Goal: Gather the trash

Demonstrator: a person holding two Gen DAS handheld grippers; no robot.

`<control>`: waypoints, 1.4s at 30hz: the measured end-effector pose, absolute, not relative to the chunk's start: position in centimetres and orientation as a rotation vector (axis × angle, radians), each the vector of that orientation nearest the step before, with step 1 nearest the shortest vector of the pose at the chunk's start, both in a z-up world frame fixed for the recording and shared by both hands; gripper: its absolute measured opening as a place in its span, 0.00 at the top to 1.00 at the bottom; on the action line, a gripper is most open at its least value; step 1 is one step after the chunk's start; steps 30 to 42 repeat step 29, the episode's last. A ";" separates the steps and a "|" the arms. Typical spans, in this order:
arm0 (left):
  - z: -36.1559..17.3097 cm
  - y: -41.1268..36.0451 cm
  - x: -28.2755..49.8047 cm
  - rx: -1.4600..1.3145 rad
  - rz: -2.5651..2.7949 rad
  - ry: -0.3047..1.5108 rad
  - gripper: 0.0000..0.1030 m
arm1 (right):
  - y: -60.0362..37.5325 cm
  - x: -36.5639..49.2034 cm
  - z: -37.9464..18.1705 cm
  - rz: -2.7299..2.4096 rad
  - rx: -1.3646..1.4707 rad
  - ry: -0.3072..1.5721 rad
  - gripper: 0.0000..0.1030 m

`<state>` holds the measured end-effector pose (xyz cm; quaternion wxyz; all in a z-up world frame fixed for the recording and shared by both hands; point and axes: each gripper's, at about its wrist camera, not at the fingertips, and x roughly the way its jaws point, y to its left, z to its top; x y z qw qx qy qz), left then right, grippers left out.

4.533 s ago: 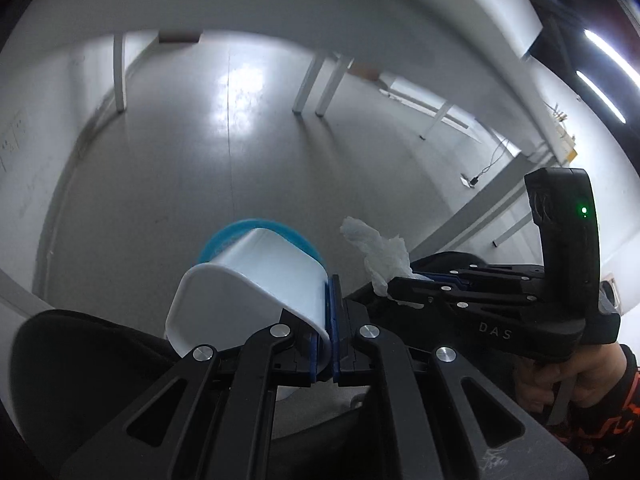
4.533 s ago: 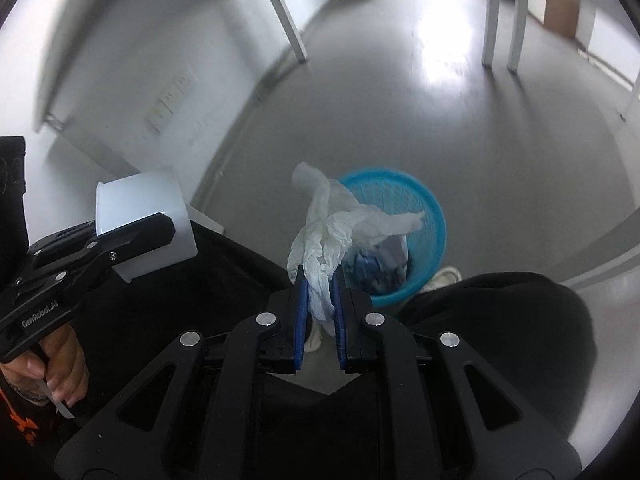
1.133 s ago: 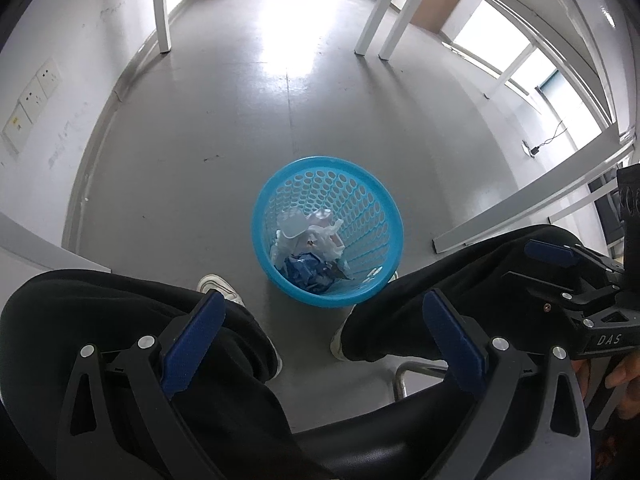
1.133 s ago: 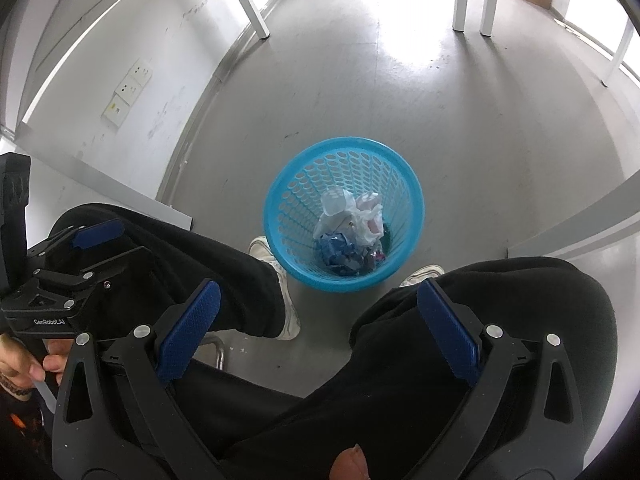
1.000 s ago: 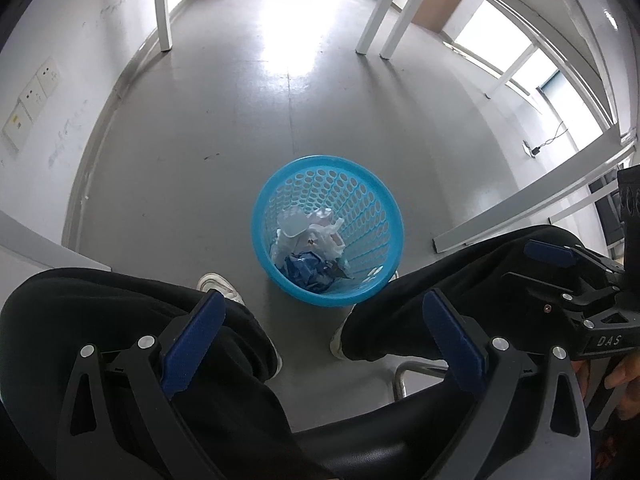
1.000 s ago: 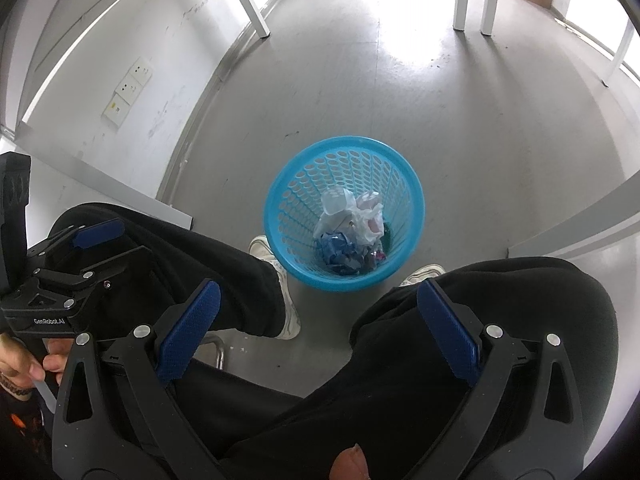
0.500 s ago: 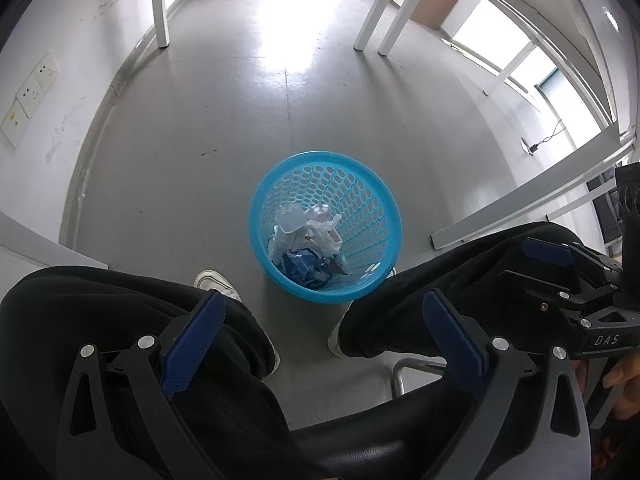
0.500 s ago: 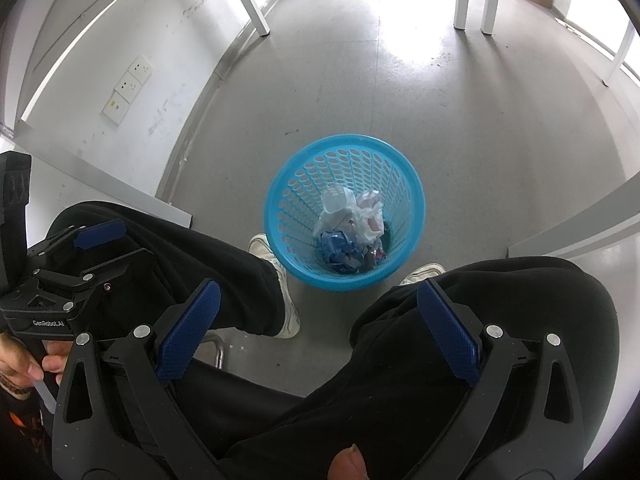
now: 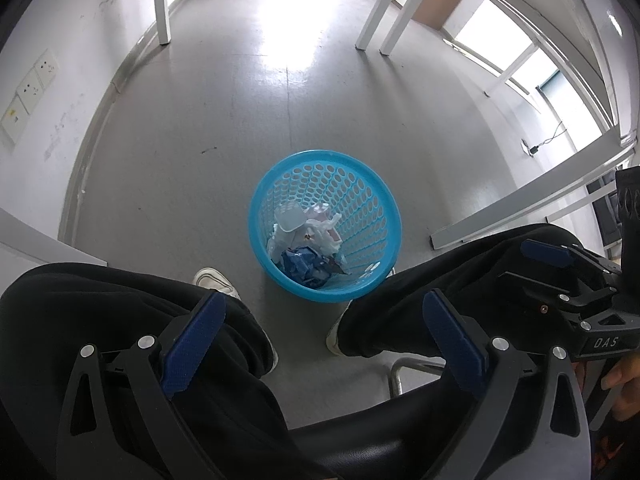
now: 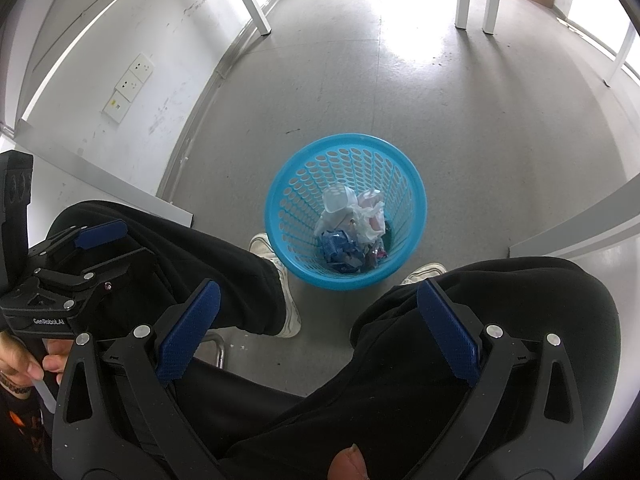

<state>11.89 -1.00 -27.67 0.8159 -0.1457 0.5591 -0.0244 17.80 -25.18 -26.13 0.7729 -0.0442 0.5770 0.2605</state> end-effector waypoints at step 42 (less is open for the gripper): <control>-28.1 -1.2 11.6 -0.314 -0.060 1.215 0.06 | -25.1 17.3 -26.2 0.564 -0.089 1.249 0.08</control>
